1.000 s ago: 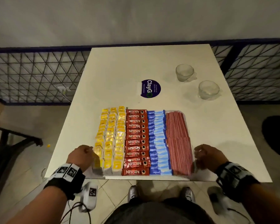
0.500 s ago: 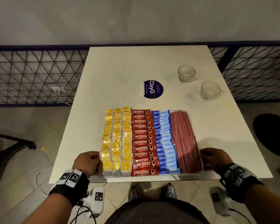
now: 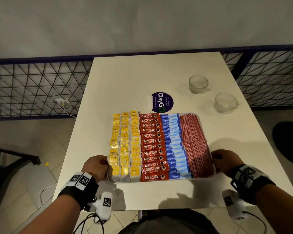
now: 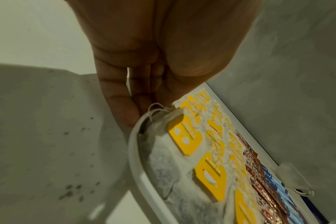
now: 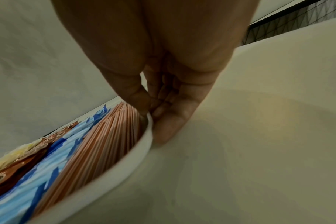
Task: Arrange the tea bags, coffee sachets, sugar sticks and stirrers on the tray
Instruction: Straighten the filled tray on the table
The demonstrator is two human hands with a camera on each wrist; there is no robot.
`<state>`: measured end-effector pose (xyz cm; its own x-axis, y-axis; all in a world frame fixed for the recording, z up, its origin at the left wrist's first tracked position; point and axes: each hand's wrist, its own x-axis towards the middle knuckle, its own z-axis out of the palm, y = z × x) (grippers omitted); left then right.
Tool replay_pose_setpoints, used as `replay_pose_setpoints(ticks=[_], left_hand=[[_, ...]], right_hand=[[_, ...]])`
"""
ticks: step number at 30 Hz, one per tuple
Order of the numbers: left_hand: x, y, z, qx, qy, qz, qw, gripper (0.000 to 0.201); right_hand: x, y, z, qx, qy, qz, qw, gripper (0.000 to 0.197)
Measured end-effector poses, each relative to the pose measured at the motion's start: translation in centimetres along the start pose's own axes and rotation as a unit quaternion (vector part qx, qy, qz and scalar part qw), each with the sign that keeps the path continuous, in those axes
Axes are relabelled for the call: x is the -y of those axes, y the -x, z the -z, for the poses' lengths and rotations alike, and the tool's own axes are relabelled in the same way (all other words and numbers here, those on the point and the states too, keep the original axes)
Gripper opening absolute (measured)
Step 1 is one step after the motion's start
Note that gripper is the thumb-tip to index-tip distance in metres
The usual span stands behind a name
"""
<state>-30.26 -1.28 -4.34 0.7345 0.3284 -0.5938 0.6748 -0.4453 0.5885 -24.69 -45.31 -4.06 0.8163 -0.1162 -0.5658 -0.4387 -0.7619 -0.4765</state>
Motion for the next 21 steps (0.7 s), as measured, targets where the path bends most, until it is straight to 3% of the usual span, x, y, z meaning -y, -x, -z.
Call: replay_pose_setpoints(ticks=[5, 9, 13, 21], left_hand=[[-1.2, -2.4, -0.1, -0.003, -0.024, -0.005, 1.000, 0.025], [-3.2, -3.9, -0.1, -0.025, -0.041, -0.009, 0.999, 0.016], [-4.6, -6.1, 0.3, -0.033, -0.051, -0.003, 0.998, 0.023], [-8.2, -10.9, 1.7, -0.038, -0.045, -0.010, 0.998, 0.020]], right_hand=[[1.0, -2.7, 1.4, -0.001, 0.028, 0.009, 1.000, 0.018], [2.4, -5.2, 2.5, 0.000, 0.020, 0.015, 1.000, 0.017], [3.8, -7.6, 3.3, -0.001, 0.007, 0.019, 1.000, 0.019], [7.2, -11.9, 4.8, -0.011, 0.013, 0.023, 1.000, 0.017]])
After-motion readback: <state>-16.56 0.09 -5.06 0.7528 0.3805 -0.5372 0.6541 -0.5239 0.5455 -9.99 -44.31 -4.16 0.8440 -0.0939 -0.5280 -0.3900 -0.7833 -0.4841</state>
